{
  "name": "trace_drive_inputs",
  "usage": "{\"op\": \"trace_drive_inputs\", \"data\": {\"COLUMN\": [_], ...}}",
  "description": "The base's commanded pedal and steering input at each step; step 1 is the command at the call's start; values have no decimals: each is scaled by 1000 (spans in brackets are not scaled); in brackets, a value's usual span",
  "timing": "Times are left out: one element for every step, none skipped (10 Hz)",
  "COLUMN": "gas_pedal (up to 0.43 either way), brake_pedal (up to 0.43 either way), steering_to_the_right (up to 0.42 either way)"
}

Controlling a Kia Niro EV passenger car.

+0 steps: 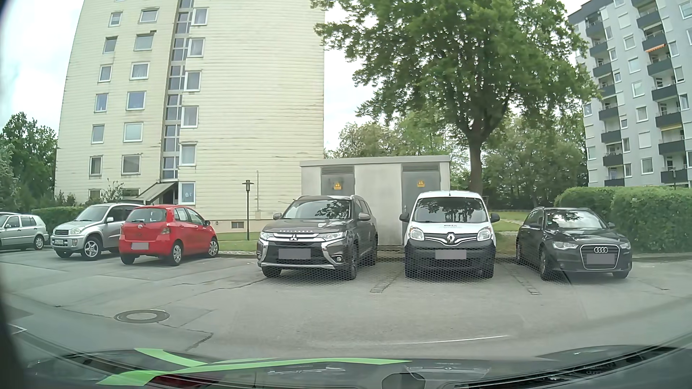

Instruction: Follow the waypoints while adhering to traffic rules and regulations

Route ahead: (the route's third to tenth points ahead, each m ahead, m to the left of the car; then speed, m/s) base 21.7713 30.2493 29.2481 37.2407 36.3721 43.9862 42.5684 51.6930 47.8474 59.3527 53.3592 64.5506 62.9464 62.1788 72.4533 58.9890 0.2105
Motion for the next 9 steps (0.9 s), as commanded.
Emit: {"op": "trace_drive_inputs", "data": {"gas_pedal": [0, 0, 0, 0, 0, 0, 0, 0, 0], "brake_pedal": [0, 0, 0, 0, 0, 0, 0, 0, 0], "steering_to_the_right": [-391, -391, -391, -391, -392, -392, -392, -392, -392]}}
